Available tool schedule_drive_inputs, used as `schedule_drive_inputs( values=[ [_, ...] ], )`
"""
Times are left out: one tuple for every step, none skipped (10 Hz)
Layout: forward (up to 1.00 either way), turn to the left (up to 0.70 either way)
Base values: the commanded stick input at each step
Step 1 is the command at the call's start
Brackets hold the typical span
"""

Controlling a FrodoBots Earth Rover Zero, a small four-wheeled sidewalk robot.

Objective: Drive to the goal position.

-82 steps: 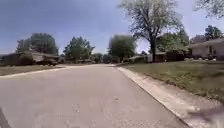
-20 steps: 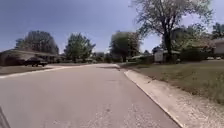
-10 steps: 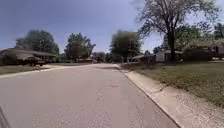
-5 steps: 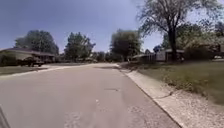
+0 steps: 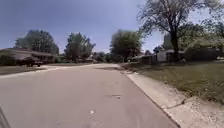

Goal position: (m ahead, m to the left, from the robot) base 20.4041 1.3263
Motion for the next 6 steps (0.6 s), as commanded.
schedule_drive_inputs(
  values=[
    [0.7,0.0],
    [0.7,0.0],
    [0.7,0.0],
    [0.7,0.0],
    [0.7,0.0],
    [0.7,0.0]
  ],
)
